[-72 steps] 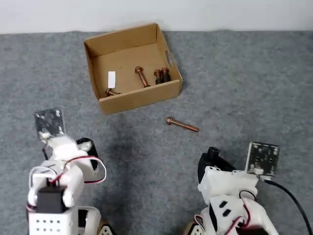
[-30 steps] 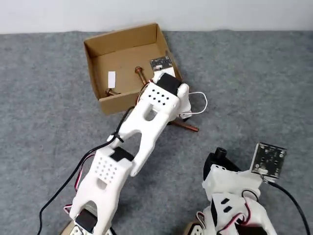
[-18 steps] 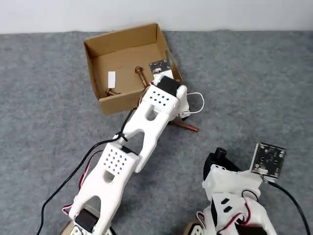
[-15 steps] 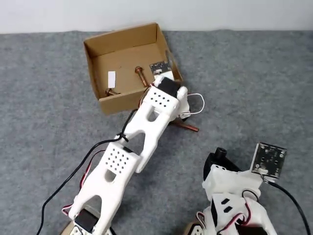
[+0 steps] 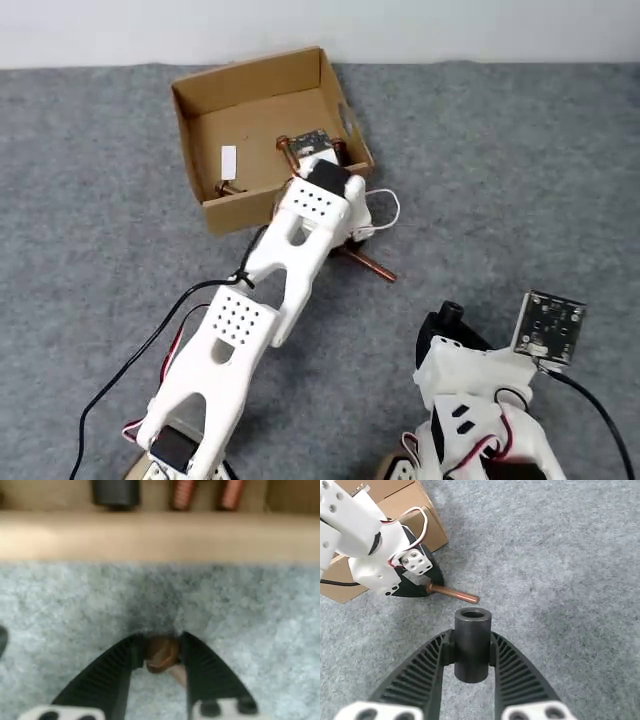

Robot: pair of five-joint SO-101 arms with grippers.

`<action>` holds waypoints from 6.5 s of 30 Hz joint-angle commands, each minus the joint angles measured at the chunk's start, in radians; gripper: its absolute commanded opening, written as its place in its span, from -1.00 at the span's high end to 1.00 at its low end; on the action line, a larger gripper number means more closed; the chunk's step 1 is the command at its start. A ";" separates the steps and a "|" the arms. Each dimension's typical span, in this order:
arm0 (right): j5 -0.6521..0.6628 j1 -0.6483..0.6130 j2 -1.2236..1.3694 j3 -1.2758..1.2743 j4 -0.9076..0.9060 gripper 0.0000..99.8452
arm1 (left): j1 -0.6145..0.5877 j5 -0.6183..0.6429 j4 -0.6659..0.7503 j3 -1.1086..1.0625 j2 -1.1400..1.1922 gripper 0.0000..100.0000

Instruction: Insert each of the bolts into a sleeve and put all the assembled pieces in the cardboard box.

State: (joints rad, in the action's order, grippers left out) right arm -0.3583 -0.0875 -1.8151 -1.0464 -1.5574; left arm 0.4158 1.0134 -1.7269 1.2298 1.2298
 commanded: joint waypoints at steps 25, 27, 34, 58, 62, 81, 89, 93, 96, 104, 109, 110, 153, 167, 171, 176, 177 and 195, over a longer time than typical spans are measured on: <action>-0.009 0.015 -0.001 0.005 0.018 0.98 | 0.049 -0.100 -0.023 -0.302 -0.281 0.39; -0.009 0.015 -0.001 0.005 0.018 0.98 | 0.049 -0.097 0.003 -0.295 -0.273 0.39; -0.009 0.012 -0.001 0.005 0.018 0.98 | 0.054 -0.054 0.095 -0.220 -0.222 0.39; -0.009 0.010 -0.001 -0.003 0.022 0.98 | 0.020 -0.003 -0.031 -0.165 -0.186 0.99; -0.008 0.010 -0.001 -0.002 0.021 0.98 | 0.069 -0.063 -0.031 -0.197 -0.301 0.99; 0.014 -0.088 -0.002 0.009 0.018 0.98 | 0.097 -0.361 -0.003 -1.009 -1.321 0.99; 0.029 -0.114 -0.002 0.026 0.022 0.98 | 0.026 -0.479 0.077 -1.287 -1.666 0.99; 0.043 -0.134 -0.002 0.048 0.021 0.98 | 0.011 -0.519 0.149 -1.472 -1.872 0.99; 0.043 -0.134 -0.002 0.051 0.019 0.98 | 0.011 -0.519 0.215 -1.620 -2.039 0.99; 0.048 -0.245 -0.002 0.048 0.050 0.98 | 0.009 -0.520 0.302 -1.859 -2.361 0.99; 0.092 -0.314 -0.001 -0.005 0.180 0.98 | -0.026 -0.520 0.387 -1.902 -2.489 0.99; 0.110 -0.317 -0.001 -0.018 0.211 0.98 | -0.049 -0.522 0.411 -1.903 -2.516 0.99; 0.634 -0.851 0.001 -0.351 0.832 0.98 | -0.025 -0.433 0.617 -2.190 -2.971 0.99; 0.634 -0.849 0.002 -0.318 0.832 0.98 | 0.060 -0.405 0.568 -2.276 -2.971 0.99; 0.632 -0.849 0.002 -0.321 0.832 0.98 | 0.060 -0.405 0.545 -2.259 -2.971 0.99; 0.631 -0.849 0.002 -0.322 0.832 0.98 | 0.060 -0.407 0.485 -2.223 -2.971 0.99; 0.631 -0.849 0.002 -0.321 0.832 0.98 | 0.060 -0.407 0.468 -2.226 -2.971 0.99; 0.635 -0.849 0.005 -0.302 0.874 0.98 | 0.060 -0.537 0.319 -2.384 -2.967 0.67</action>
State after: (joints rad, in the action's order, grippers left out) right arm 0.2662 -0.9283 -1.7967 -1.4239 -0.7319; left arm 0.4726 0.4933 -1.3709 -1.1162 -1.7484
